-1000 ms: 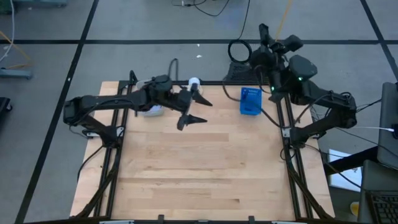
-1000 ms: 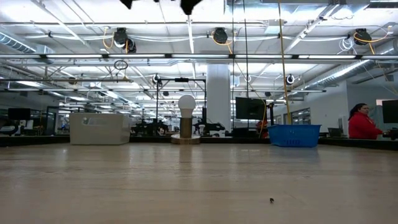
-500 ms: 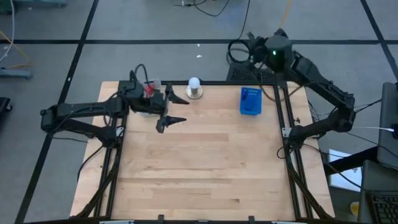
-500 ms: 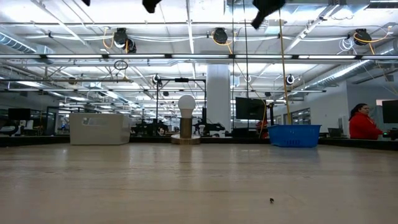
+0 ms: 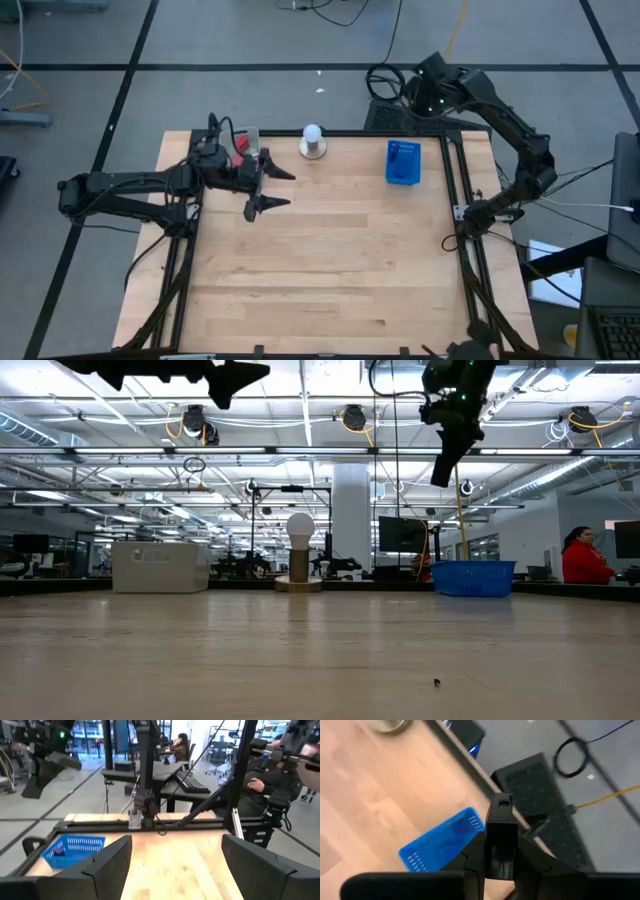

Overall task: Pick & Place Office items
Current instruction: Put the black digital clock into the blue bin

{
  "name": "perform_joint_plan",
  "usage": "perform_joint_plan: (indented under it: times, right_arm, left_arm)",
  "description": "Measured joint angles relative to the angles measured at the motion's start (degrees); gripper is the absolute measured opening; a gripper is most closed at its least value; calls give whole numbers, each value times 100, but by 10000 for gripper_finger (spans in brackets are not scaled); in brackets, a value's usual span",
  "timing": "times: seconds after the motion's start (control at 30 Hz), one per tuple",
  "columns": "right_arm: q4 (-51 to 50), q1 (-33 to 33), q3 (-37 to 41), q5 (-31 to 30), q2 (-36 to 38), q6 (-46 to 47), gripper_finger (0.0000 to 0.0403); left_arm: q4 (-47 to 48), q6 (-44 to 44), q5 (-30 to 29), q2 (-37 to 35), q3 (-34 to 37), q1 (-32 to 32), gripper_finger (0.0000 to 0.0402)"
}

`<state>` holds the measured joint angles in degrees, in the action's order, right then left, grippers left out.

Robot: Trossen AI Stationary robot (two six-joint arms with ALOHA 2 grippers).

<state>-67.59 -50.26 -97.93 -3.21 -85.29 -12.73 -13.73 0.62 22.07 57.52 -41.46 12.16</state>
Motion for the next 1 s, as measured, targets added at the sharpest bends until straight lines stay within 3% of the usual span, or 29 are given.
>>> perform_joint_plan:
  times: [0.27, 0.63, 1.0]
  right_arm:
    - [-584, 6, 1, 1071, -278, 18, 53]
    - [-1370, 10, 718, 1079, -276, 332, 53]
    - [-513, 11, 2247, 1079, -272, 326, 53]
  left_arm:
    - [26, 64, -16, 21, 106, -99, 306]
    - [21, -11, -15, 21, 106, -494, 319]
    - [24, -32, -143, 24, 106, -632, 319]
